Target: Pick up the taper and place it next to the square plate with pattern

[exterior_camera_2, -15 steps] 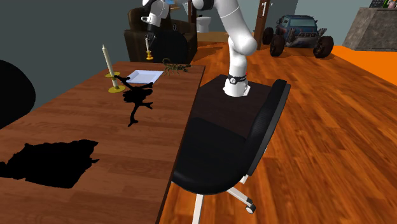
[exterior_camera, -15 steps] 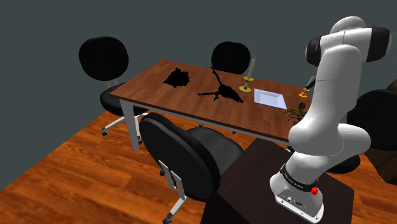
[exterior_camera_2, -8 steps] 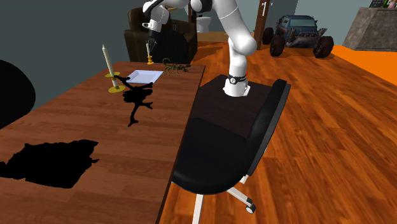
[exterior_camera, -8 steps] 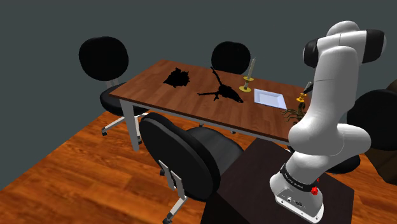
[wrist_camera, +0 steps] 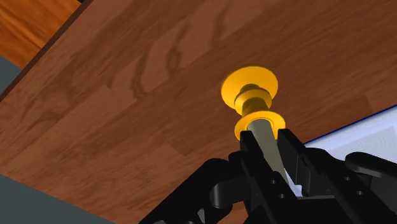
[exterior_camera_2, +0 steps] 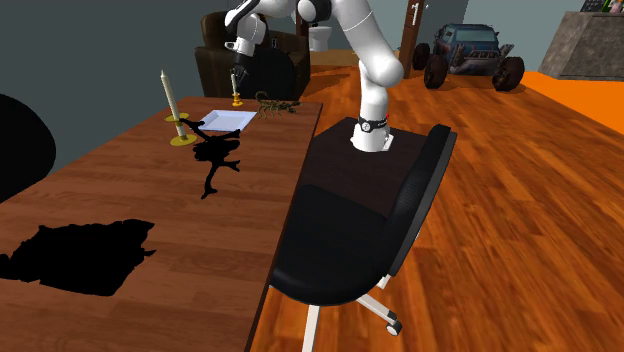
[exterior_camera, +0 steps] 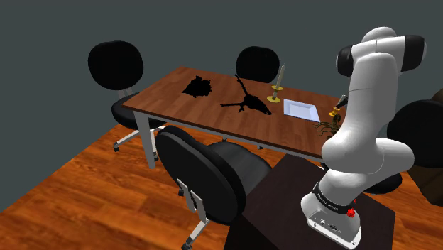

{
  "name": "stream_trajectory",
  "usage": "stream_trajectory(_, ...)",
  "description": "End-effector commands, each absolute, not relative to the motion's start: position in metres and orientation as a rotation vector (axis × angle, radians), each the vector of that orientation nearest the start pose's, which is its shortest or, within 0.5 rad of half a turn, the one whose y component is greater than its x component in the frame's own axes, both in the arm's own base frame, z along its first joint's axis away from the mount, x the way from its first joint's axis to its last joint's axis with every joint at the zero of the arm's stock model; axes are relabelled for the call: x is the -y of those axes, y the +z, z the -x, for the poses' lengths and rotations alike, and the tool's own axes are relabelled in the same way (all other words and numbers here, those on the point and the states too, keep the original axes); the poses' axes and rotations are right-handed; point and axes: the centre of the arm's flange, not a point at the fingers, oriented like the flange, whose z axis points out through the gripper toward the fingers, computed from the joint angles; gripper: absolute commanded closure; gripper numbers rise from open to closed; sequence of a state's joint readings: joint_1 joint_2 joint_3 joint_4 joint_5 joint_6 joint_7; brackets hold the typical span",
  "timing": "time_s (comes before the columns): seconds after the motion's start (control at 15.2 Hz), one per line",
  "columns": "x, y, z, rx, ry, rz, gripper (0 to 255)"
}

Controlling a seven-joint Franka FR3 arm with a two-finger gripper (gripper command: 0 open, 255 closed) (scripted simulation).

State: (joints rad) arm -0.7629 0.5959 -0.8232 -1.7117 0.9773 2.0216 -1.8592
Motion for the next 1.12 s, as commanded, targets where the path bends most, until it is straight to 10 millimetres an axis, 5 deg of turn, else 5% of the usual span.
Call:
stream_trajectory(0.0, 0.657, 0.329, -0.103, -0.187, -0.68, 3.099, 255)
stream_trajectory(0.13, 0.657, 0.329, -0.103, -0.187, -0.68, 3.099, 255)
stream_trajectory(0.2, 0.657, 0.329, -0.103, -0.187, -0.68, 3.099, 0)
stream_trajectory(0.53, 0.657, 0.329, -0.103, -0.187, -0.68, 3.099, 0)
stream_trajectory(0.79, 0.654, 0.375, -0.083, -0.187, -0.68, 3.099, 0)
stream_trajectory(1.06, 0.654, 0.375, -0.083, -0.187, -0.68, 3.099, 0)
